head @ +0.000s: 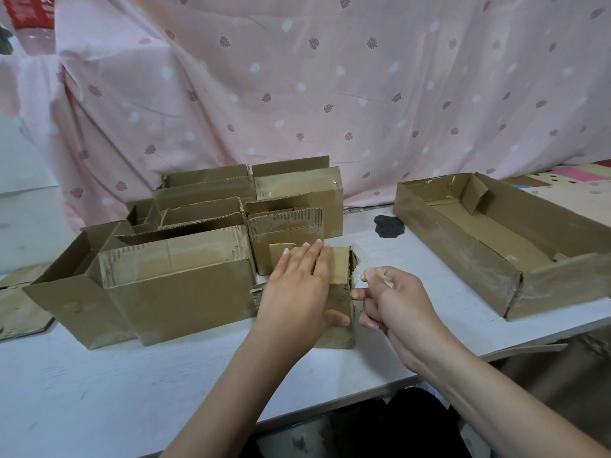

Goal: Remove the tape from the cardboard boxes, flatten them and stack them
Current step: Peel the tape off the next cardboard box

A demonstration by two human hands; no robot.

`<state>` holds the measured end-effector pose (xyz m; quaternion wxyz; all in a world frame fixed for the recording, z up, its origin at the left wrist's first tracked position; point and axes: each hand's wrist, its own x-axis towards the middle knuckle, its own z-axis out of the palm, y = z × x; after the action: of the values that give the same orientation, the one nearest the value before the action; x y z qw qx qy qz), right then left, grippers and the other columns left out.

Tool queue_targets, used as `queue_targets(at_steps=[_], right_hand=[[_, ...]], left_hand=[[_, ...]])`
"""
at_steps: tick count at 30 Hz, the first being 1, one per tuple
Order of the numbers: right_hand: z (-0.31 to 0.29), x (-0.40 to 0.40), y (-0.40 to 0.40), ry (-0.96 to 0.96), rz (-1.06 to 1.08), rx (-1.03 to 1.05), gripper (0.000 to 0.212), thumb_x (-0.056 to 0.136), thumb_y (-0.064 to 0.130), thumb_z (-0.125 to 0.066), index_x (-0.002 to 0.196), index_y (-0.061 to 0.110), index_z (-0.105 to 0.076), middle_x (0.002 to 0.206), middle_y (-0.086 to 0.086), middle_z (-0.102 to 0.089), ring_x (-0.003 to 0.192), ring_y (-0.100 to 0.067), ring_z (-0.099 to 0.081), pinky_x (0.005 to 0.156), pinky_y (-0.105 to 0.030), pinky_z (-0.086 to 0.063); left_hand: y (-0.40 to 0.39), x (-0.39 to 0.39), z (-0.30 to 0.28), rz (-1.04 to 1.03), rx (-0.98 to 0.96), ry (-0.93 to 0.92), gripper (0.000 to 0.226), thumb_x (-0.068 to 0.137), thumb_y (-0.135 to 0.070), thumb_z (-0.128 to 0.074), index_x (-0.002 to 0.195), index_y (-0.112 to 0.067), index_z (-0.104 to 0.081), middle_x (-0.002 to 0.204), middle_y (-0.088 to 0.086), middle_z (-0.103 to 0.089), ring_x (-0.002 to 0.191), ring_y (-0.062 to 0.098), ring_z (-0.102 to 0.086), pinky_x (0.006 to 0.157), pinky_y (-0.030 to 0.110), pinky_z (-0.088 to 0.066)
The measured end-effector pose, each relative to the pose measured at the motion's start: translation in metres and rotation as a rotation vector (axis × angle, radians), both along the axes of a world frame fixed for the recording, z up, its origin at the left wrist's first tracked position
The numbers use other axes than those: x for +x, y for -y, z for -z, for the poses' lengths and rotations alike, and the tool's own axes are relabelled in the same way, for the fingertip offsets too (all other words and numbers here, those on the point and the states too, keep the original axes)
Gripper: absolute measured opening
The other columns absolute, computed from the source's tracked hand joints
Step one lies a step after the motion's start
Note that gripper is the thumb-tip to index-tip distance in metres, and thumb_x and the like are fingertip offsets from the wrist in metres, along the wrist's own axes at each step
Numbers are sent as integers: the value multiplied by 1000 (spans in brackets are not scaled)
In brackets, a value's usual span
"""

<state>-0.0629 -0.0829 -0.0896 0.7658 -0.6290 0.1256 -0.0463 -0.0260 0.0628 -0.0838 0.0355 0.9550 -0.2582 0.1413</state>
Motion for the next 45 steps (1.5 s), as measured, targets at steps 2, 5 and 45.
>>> queue_targets(at_steps=[2,5,45], right_hand=[[3,-1,0,26,12,20,19,106,17,-47,102,1,-56,67,-18,-57,35,-7,-38,46,-30,-32],[6,0,8,34,37,-69,18,101,26,-58,103,8,-58,67,-7,-69,37,-17,-40,50,-33,-42],[-9,11,34,-303,-298,-115,24,89,21,-75,84,-1,-69,63,-5,-54,46,-13,-43,55,-28,-57]], left_hand=[[0,0,0,-1,-1,-5,110,84,-67,-59,158,-14,3,167,3,4,153,18,4,124,38,2],[3,-1,1,2,-1,5,110,84,-67,-59,158,-14,2,167,4,3,153,19,3,124,37,3],[23,-14,6,-176,40,37,109,85,-64,-59,156,-8,1,166,14,2,153,28,1,123,46,5]])
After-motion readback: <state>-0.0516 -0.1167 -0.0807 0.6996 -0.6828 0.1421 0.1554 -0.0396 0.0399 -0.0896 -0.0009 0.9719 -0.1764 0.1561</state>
